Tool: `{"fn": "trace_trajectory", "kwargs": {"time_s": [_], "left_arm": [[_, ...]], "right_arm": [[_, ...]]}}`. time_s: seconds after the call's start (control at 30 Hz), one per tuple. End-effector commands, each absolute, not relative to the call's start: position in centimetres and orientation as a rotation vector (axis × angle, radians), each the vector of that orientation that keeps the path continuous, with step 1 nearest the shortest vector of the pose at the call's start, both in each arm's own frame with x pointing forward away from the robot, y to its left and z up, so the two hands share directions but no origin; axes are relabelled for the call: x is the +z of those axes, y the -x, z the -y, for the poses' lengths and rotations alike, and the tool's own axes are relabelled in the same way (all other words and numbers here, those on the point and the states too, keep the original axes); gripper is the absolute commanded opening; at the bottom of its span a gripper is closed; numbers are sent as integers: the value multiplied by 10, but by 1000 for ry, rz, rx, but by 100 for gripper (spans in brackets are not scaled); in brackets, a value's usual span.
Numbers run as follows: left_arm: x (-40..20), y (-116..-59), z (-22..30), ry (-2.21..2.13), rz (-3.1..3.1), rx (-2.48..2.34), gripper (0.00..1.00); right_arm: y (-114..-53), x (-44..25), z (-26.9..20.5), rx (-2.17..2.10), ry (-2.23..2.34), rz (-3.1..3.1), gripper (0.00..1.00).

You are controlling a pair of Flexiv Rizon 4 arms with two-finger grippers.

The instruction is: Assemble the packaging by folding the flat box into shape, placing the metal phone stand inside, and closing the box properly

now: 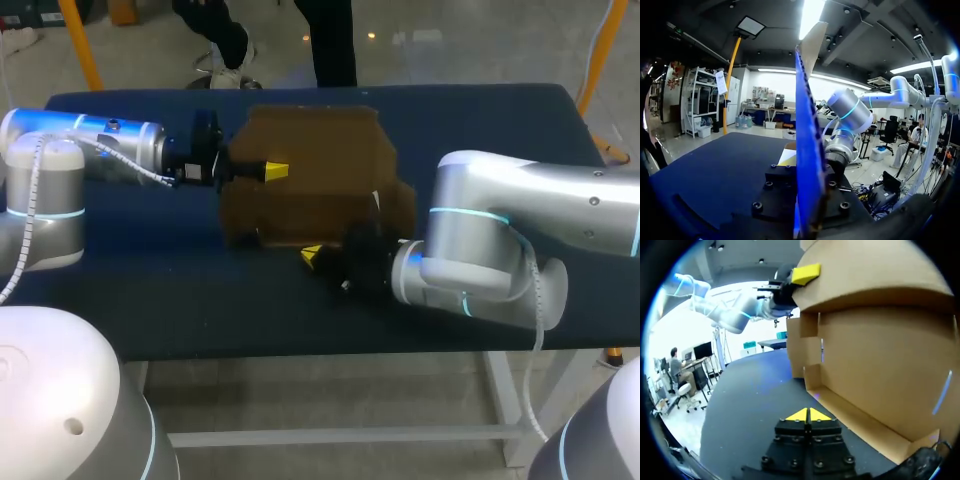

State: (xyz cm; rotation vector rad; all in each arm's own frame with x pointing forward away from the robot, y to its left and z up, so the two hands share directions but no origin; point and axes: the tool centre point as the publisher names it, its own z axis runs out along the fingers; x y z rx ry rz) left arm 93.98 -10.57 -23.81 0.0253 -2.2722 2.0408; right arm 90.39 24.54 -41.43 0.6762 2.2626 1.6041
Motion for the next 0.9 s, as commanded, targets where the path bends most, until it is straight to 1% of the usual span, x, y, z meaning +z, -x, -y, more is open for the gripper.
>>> {"fn": "trace_trajectory", "kwargs": {"time_s": [0.03,0.4,0.8,0.9], "left_arm": [[-240,-941,105,-21,2270,2037,0],[-240,-941,105,-21,2270,2037,0],[-240,-941,105,-21,2270,2037,0],[-240,-941,105,-21,2270,2037,0]], "right_arm": [[-883,-401,-225,1638,-660,-2232,0],[-846,-375,-190,1659,-658,-2241,0],[-808,-355,-150,1662,-552,-2310,0],[-799,-352,-139,1670,-513,-2327,2]]}}
